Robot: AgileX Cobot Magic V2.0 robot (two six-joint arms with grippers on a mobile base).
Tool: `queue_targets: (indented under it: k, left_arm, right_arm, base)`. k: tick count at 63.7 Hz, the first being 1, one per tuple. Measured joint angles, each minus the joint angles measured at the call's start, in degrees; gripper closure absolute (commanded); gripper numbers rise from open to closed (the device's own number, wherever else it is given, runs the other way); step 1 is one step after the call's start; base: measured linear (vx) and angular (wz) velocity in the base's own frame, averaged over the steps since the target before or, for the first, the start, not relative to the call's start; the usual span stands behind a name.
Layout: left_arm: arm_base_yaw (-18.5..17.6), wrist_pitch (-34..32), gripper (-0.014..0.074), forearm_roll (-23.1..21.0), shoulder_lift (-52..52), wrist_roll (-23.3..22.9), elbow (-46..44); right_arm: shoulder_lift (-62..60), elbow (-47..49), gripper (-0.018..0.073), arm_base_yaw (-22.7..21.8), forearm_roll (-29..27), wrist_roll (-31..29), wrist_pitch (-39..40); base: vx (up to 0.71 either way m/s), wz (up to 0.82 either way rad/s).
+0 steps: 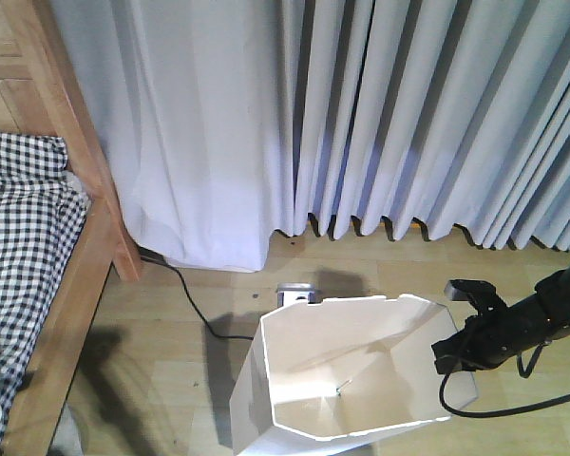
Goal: Move trash bin to bedside with robot
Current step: 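Carry the bin with the right gripper to the bed's foot, then lower the bin onto the floor beside the bed with the right gripper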
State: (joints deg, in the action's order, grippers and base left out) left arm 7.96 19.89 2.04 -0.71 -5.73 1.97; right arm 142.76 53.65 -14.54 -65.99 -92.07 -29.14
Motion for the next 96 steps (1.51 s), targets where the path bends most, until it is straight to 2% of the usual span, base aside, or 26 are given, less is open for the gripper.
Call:
queue_targets:
  k: [78, 85, 96]
  left_arm:
    - [0.0, 0.0, 0.0603, 0.0, 0.0, 0.0, 0.0]
    - [0.0, 0.0, 0.0603, 0.0, 0.0, 0.0, 0.0]
    - [0.0, 0.0, 0.0603, 0.0, 0.0, 0.0, 0.0]
  right_arm:
    - [0.0, 0.1, 0.0565, 0.0, -0.1, 0.1, -0.1]
    - [0.7, 2.1, 0.0564, 0.0, 0.4, 2.5, 0.6]
    - [4.2, 8.1, 0.0564, 0.1, 1.1, 10.3, 1.7]
  base:
    - [0.01, -0.01]
    - [0.00, -0.01]
    - [0.00, 0.00]
